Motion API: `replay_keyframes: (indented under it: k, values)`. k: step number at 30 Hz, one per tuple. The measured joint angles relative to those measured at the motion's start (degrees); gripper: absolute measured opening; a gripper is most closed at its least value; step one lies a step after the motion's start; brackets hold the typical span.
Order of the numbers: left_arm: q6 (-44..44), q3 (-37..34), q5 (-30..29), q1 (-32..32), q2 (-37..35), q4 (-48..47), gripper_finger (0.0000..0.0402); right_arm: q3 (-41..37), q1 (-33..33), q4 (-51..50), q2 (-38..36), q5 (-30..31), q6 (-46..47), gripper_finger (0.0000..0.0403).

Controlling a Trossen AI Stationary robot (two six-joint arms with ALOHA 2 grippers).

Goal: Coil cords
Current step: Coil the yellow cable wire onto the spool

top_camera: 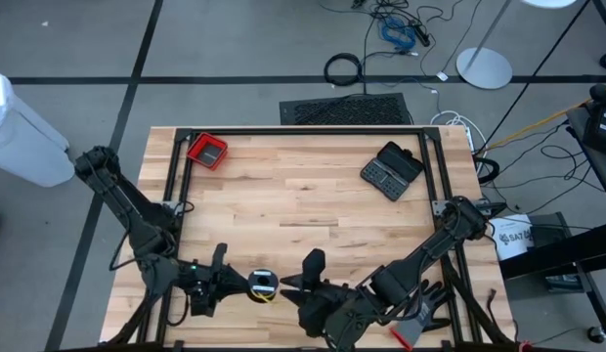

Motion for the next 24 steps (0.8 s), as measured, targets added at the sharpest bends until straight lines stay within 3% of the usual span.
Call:
replay_keyframes:
  k: [10, 15, 24]
  values:
    - [-0.3, 0.0, -0.3, -0.1, 3.1, 1.8, 0.0004, 0.0, -1.4, 4.9, 1.1, -5.3, 3.5, 0.0116]
    - [-0.5, 0.0, -0.6, -0.2, 3.0, 2.4, 0.0004, 0.0, -1.7, 5.2, 2.3, -4.1, 5.4, 0.011]
    - [-3.4, 0.0, -0.5, -0.2, 3.0, 2.8, 0.0004, 0.0, -0.8, 4.1, 2.4, -3.4, 5.6, 0.0009]
